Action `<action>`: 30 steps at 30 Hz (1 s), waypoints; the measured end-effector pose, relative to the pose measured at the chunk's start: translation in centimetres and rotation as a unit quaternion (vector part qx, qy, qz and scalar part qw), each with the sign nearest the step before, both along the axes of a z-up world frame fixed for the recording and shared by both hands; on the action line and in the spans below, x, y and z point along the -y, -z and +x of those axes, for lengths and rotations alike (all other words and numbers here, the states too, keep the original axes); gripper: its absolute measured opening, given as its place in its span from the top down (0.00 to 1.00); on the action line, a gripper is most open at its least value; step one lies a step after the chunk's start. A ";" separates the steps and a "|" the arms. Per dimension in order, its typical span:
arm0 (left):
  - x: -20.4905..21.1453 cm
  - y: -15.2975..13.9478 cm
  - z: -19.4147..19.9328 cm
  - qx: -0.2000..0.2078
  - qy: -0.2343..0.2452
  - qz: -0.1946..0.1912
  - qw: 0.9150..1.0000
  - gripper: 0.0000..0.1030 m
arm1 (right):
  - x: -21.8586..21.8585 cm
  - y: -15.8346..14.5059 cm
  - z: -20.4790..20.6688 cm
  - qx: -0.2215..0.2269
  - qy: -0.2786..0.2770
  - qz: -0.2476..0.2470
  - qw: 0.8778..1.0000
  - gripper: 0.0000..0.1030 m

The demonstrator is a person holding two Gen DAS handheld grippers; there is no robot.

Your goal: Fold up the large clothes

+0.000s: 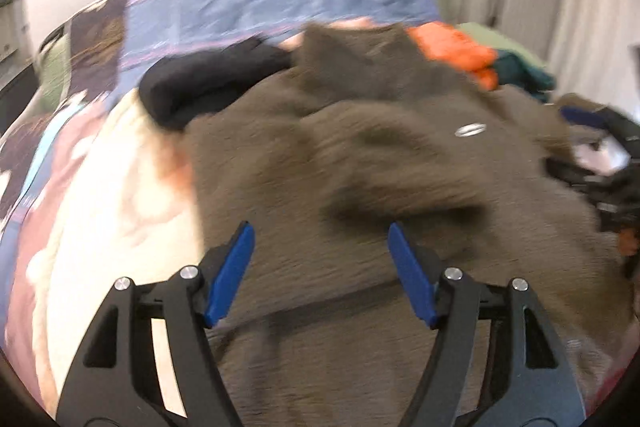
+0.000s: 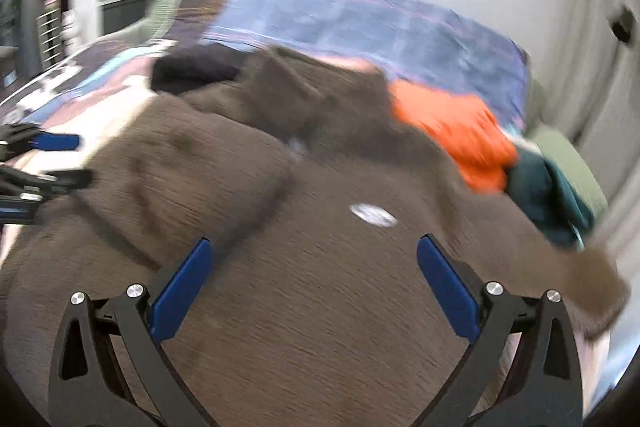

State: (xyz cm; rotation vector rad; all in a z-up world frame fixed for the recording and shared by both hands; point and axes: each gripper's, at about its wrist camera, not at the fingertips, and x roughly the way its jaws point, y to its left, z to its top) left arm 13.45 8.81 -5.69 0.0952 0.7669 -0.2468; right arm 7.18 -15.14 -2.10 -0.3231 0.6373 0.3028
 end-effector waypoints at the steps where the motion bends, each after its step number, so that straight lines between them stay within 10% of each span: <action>1: -0.4 0.8 0.4 -0.008 -0.018 0.016 1.000 0.39 | -1.4 0.0 -0.1 0.004 -0.021 -0.005 1.000 0.01; 6: -3.1 5.0 3.1 -0.061 -0.097 0.014 0.993 0.44 | -9.1 2.4 -0.2 -0.002 -0.131 -0.071 0.989 0.21; 14: -5.9 6.4 3.1 -0.066 -0.115 -0.069 0.989 0.34 | -14.0 6.6 4.5 0.000 -0.092 -0.143 0.985 0.35; 16: -6.4 6.6 3.2 -0.071 -0.113 -0.086 0.987 0.33 | -13.5 7.0 5.1 0.010 -0.070 -0.162 0.984 0.75; 21: -6.6 6.7 3.0 -0.068 -0.112 -0.095 0.987 0.33 | -2.7 2.1 7.8 -0.023 0.076 0.060 0.995 0.85; 25: -6.3 6.6 2.9 -0.065 -0.111 -0.092 0.987 0.31 | 9.4 3.6 8.9 -0.138 0.186 0.225 0.946 0.62; 28: -6.2 6.5 2.7 -0.061 -0.110 -0.087 0.988 0.31 | 15.9 8.1 7.6 -0.256 0.236 0.332 0.877 0.48; 30: -6.1 6.4 2.5 -0.058 -0.109 -0.086 0.989 0.30 | 16.8 8.9 5.9 -0.262 0.220 0.361 0.868 0.48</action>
